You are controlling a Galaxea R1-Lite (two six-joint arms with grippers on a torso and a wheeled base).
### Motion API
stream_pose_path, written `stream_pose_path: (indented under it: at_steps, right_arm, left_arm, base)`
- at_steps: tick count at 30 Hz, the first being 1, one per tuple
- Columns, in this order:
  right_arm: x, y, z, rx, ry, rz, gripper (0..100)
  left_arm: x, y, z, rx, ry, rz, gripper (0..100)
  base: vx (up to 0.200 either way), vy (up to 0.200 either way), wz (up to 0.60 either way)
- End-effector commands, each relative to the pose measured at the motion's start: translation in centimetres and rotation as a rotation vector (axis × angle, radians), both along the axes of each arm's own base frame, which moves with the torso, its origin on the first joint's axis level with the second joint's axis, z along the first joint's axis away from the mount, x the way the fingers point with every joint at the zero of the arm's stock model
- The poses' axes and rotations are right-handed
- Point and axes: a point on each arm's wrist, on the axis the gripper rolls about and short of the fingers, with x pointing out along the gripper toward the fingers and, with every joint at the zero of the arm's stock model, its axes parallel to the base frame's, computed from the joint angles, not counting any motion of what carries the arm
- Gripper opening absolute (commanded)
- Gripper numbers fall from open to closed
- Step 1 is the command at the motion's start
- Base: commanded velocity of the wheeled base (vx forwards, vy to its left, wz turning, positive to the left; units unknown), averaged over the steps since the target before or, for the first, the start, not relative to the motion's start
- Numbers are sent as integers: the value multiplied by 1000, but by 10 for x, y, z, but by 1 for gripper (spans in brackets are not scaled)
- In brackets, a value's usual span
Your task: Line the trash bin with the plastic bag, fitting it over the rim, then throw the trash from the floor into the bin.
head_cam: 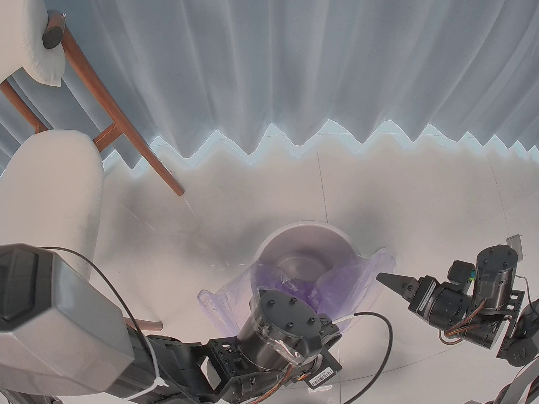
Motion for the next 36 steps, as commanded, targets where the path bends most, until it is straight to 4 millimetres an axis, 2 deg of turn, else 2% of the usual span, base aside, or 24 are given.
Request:
stream_pose_path:
  at_steps: [1, 4, 9, 12, 21, 30, 31, 36]
  right_arm:
    - [7, 3, -12, -35, 41, -13, 100]
    - [11, 6, -21, -62, 71, -19, 100]
    - [14, 6, -23, -69, 70, -36, 100]
    - [14, 7, -30, -89, 99, -33, 100]
    - [34, 23, -35, -73, 78, -26, 100]
    - [33, 34, -38, -80, 83, 11, 100]
    - [34, 35, -39, -82, 82, 8, 0]
    - [33, 39, -36, -77, 59, 5, 0]
  left_arm:
    - [0, 1, -1, 2, 3, 3, 0]
    - [0, 1, 0, 1, 2, 4, 0]
    - [0, 3, 1, -3, 2, 11, 0]
    - [0, 3, 3, -10, 0, 24, 0]
    - [-4, 4, 7, -16, -2, 17, 0]
    - [-7, 8, 12, -25, -7, 15, 0]
    - [-7, 9, 12, -23, -6, 15, 0]
    - [-6, 11, 10, -16, -2, 22, 0]
  base:
    - [0, 0, 0]
    - [0, 0, 0]
    - [0, 0, 0]
    - [0, 0, 0]
    - [0, 0, 0]
    - [0, 0, 0]
    - [0, 0, 0]
    - [0, 0, 0]
